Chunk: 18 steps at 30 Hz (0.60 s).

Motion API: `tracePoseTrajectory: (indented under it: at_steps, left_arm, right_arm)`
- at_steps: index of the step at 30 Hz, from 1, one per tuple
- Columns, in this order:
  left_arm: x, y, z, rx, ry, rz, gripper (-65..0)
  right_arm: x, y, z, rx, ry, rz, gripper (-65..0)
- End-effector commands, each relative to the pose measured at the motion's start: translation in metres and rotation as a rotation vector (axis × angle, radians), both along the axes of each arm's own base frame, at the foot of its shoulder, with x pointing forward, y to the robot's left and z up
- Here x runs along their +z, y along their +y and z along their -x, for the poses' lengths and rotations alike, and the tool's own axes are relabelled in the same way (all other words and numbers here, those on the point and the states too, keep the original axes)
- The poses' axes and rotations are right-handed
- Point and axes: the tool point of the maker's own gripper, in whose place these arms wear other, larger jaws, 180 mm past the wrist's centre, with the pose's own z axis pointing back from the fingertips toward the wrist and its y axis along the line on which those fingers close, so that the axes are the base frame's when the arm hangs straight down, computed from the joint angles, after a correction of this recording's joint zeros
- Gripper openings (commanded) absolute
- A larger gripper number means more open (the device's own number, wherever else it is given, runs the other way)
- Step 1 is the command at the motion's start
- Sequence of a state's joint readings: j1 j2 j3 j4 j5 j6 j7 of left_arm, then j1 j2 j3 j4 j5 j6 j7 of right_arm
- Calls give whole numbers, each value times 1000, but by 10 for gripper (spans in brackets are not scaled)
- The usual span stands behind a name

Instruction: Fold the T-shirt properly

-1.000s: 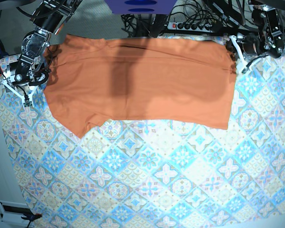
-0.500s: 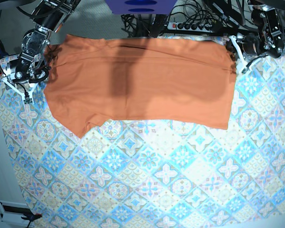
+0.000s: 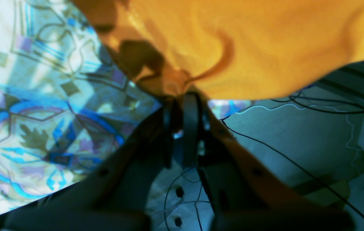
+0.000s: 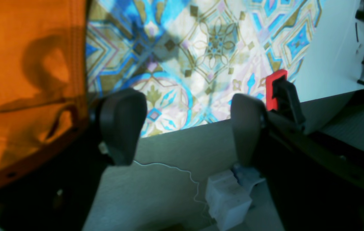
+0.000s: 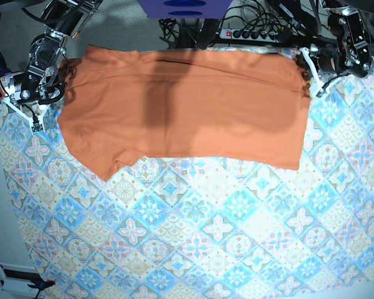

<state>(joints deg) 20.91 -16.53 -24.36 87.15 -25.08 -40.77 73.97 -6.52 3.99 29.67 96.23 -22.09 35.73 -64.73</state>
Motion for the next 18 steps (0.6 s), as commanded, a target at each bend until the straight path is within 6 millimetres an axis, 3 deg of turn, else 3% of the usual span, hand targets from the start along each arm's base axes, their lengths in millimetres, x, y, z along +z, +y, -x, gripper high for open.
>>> tracePoseTrajectory:
  at_steps: [1, 18]
  left_arm:
    - [0, -2, -8, 16, -34, 2, -650]
    - [0, -2, -8, 16, -33, 2, -650]
  right_arm:
    - [11, -8, -7, -2, -28, 32, -218]
    - [3, 8, -7, -3, -26, -7, -218]
